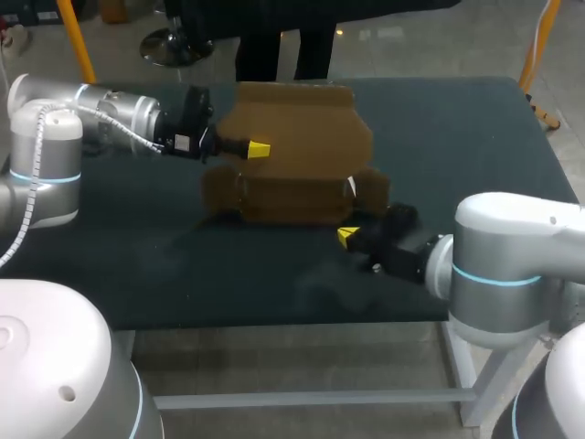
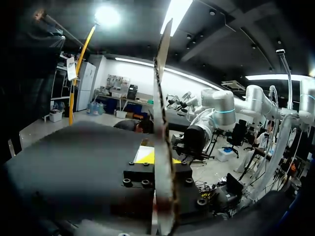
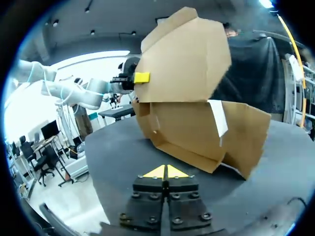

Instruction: Assemble the packaging by folding the flat box into shape, placing the metal phone stand inside, and closing the box properly

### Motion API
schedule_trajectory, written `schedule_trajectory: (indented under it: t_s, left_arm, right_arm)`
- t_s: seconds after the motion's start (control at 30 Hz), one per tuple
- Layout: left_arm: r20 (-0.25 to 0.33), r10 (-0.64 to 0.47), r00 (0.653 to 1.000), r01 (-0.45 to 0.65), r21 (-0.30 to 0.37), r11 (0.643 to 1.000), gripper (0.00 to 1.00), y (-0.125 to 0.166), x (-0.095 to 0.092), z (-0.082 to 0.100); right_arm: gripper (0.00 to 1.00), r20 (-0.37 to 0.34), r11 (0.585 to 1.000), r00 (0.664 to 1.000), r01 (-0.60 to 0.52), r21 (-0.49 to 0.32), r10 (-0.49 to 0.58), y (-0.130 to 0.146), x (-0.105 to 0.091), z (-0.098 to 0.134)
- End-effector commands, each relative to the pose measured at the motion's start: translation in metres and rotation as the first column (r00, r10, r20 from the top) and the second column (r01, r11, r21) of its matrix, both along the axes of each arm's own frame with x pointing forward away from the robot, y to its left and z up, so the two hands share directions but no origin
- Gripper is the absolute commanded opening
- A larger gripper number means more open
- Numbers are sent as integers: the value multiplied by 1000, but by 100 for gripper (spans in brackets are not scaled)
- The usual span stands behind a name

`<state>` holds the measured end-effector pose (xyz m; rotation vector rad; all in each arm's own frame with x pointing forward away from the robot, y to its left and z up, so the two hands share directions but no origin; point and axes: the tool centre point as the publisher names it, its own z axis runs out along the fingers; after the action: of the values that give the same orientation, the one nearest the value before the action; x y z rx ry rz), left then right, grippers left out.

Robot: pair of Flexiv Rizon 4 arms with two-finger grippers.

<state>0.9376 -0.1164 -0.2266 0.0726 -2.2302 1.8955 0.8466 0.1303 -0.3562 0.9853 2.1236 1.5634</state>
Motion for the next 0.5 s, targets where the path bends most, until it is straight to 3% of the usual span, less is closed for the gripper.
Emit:
schedule_trajectory:
  t_s: [0.03,0.4,0.5]
  left_arm:
    - [-1,-3,1000,3,0,1000,0,1,0,-2]
    - [-1,-3,1000,3,0,1000,0,1,0,-2]
    - [-1,-3,1000,3,0,1000,0,1,0,-2]
  right_arm:
    - [0,-1,998,998,-63,4,63,-38,-24,10]
    - [0,33,994,995,-88,-71,91,-74,-51,14]
    - [24,45,992,994,-93,-86,97,-83,-57,16]
